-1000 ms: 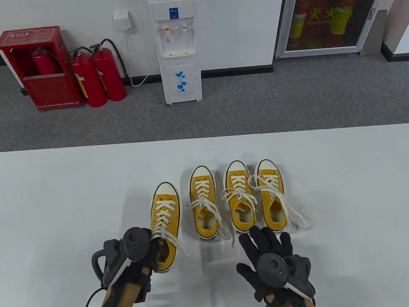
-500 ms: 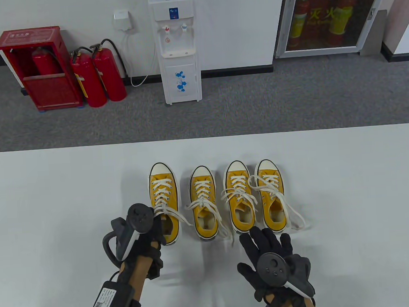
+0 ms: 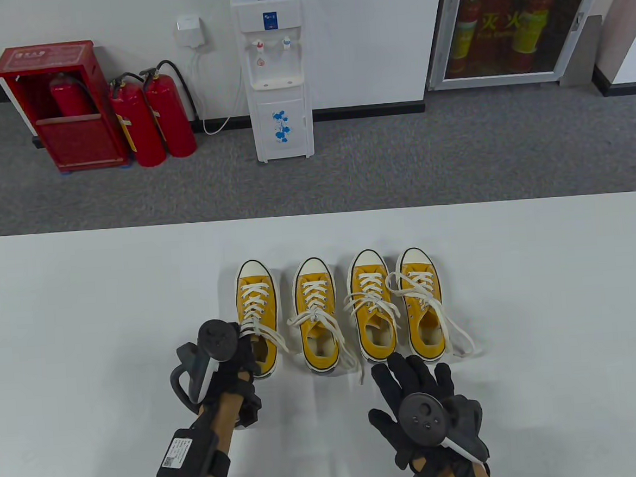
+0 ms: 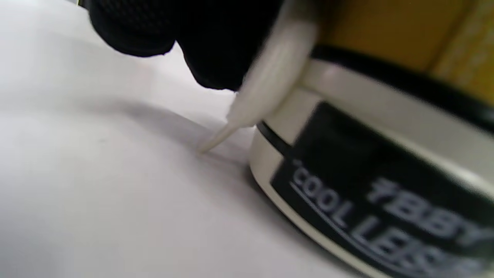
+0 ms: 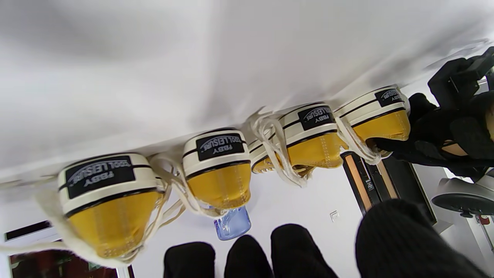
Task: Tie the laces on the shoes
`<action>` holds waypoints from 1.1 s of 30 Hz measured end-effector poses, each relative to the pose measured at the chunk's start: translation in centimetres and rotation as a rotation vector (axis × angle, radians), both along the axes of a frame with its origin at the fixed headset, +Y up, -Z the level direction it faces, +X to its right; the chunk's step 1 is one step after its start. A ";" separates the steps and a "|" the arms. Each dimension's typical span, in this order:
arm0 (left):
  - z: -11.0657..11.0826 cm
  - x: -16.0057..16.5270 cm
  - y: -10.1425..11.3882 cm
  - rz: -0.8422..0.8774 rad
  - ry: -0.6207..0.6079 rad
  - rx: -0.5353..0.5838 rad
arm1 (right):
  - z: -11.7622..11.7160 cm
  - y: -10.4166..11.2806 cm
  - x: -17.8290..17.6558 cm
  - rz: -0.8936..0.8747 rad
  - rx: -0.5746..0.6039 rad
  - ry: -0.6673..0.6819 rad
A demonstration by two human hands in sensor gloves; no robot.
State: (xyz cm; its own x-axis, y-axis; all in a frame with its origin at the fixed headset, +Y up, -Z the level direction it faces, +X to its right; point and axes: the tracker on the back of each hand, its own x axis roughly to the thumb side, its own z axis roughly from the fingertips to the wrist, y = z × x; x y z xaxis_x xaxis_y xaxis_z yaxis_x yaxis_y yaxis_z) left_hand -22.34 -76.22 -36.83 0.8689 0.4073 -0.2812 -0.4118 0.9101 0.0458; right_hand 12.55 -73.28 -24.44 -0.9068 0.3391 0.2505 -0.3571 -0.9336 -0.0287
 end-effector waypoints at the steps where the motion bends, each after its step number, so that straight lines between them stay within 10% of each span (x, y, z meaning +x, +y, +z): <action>1: 0.1 -0.3 0.0 0.010 -0.002 0.007 | 0.0 0.0 0.0 0.000 -0.001 0.000; 13: 1.4 -0.4 2.4 -0.032 -0.047 0.108 | 0.1 0.0 -0.3 0.017 0.002 0.008; 33: 8.6 3.9 6.5 -0.154 -0.475 0.084 | -0.4 0.0 -0.1 -0.002 -0.016 -0.020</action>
State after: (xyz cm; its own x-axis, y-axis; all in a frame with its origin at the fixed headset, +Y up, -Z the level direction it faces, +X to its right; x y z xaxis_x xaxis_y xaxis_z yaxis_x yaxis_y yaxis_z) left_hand -18.45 -69.74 -28.19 0.9447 0.2682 0.1885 -0.2659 0.9633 -0.0382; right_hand 12.49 -73.28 -24.83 -0.9108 0.3448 0.2271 -0.3585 -0.9333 -0.0210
